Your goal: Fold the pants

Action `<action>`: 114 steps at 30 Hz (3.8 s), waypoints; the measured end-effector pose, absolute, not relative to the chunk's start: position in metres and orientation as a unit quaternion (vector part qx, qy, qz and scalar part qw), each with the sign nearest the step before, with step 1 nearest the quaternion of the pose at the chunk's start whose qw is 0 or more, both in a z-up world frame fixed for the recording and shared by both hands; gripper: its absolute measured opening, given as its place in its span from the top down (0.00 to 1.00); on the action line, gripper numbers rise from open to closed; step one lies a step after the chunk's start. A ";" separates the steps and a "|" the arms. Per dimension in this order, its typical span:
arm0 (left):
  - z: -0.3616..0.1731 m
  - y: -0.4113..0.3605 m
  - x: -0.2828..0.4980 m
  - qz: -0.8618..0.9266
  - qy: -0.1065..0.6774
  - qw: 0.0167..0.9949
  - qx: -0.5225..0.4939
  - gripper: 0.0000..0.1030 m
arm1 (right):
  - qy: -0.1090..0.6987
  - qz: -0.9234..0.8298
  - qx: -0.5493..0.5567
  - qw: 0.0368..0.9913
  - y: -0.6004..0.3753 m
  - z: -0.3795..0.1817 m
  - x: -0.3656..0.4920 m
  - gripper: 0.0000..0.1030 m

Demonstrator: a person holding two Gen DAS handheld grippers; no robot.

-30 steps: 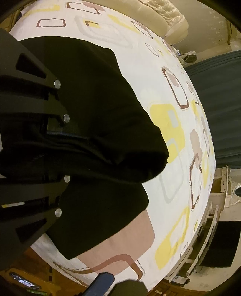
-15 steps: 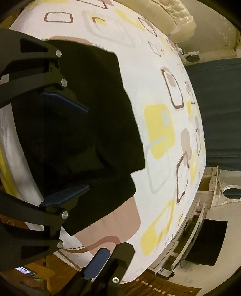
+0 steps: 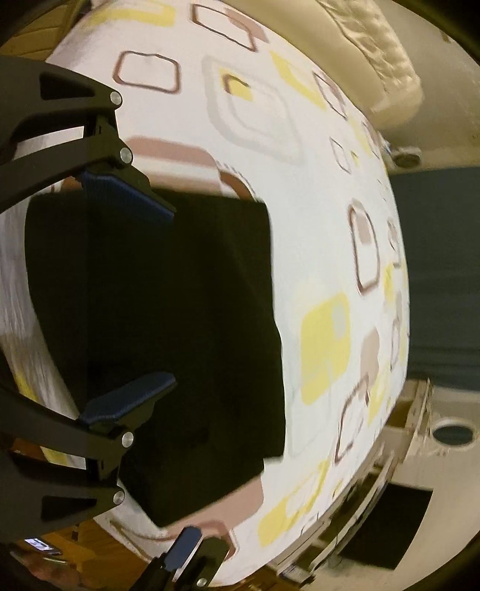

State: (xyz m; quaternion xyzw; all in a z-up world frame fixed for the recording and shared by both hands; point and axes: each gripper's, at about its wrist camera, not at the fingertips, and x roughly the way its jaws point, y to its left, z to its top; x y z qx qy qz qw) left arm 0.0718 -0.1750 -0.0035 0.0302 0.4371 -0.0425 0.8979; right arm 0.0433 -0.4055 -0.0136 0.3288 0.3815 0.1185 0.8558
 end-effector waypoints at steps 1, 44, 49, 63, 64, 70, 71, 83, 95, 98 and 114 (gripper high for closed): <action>-0.005 -0.168 0.072 -0.037 0.440 0.897 0.027 0.19 | 0.387 0.125 0.324 0.854 -0.401 -0.015 0.045 0.31; -0.033 -0.046 0.062 -0.117 0.473 0.863 -0.135 0.19 | 0.445 0.197 0.247 0.838 -0.375 0.003 0.094 0.88; -0.033 -0.054 0.059 -0.127 0.475 0.862 -0.125 0.19 | 0.454 0.164 0.256 0.838 -0.404 -0.011 0.092 0.88; -0.047 -0.062 0.058 -0.131 0.489 0.855 -0.110 0.19 | 0.466 0.138 0.336 0.807 -0.440 -0.082 0.086 0.87; -0.048 -0.061 0.059 -0.134 0.490 0.854 -0.114 0.19 | 0.462 0.140 0.341 0.807 -0.440 -0.083 0.085 0.86; -0.053 -0.052 0.061 -0.149 0.495 0.845 -0.139 0.19 | 0.448 0.148 0.394 0.789 -0.458 -0.088 0.078 0.76; -0.052 -0.048 0.061 -0.155 0.494 0.843 -0.148 0.19 | 0.446 0.146 0.399 0.788 -0.462 -0.087 0.075 0.71; -0.051 -0.070 0.064 -0.291 0.504 0.787 -0.206 0.17 | 0.411 0.136 0.424 0.795 -0.502 -0.071 0.055 0.18; -0.080 -0.094 0.083 -0.319 0.525 0.739 -0.275 0.17 | 0.455 0.179 0.422 0.763 -0.469 -0.099 0.070 0.18; -0.084 -0.090 0.088 -0.323 0.524 0.729 -0.299 0.18 | 0.460 0.181 0.403 0.770 -0.460 -0.098 0.072 0.22; -0.069 -0.098 0.085 -0.300 0.516 0.774 -0.213 0.64 | 0.458 0.169 0.369 0.791 -0.439 -0.090 0.072 0.61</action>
